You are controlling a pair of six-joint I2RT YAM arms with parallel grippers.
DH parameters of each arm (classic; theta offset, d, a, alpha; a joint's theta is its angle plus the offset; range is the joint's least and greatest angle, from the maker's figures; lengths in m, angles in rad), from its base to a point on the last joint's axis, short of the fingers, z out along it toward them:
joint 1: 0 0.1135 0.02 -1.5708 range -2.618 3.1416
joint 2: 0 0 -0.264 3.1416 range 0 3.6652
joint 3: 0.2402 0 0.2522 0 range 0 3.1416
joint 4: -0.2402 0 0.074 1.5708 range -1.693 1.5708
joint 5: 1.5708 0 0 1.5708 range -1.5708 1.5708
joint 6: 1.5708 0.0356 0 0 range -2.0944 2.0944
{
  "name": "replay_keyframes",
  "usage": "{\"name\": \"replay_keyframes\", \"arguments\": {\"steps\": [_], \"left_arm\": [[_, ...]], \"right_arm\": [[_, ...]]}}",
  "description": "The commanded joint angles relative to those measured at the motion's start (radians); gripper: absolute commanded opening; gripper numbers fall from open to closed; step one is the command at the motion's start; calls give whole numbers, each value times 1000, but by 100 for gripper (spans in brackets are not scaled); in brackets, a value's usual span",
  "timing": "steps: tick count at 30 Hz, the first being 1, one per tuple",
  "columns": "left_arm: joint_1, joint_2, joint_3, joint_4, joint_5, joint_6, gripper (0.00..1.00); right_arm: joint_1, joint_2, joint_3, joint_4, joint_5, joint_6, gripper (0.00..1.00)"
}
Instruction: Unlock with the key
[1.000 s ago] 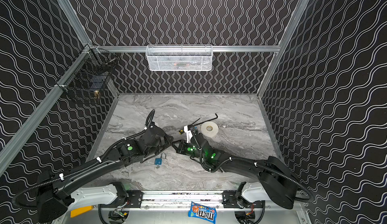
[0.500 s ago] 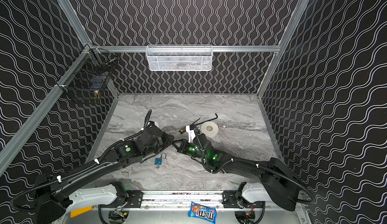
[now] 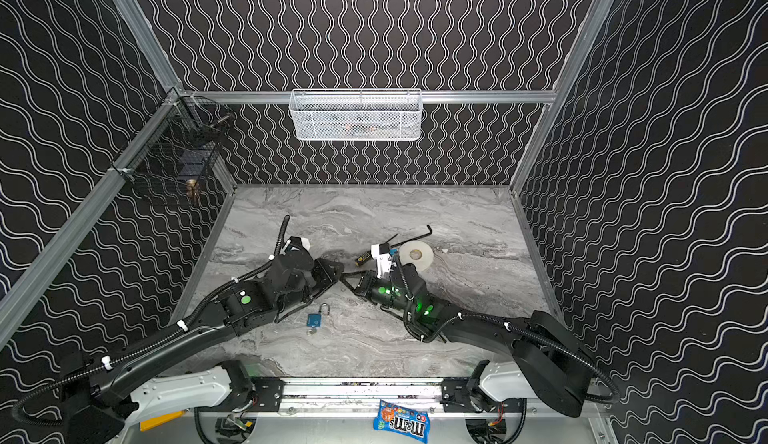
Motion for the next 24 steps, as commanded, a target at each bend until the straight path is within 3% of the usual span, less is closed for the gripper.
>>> {"name": "replay_keyframes", "arguments": {"steps": [1,6,10,19,24], "left_arm": [[-6,0,-2,144,162,-9,0],[-7,4,43,120,207,17,0],[-10,23,36,197,266,-3,0],[-10,28,114,18,119,106,0],[-7,14,139,-65,-8,181,0]], "right_arm": [[0,0,10,196,-99,40,0],[-20,-18,-15,201,-101,60,0],[-25,-27,-5,181,-110,52,0],[-25,-82,82,-116,-77,-125,0],[-25,-95,91,-195,-57,-181,18]]}}
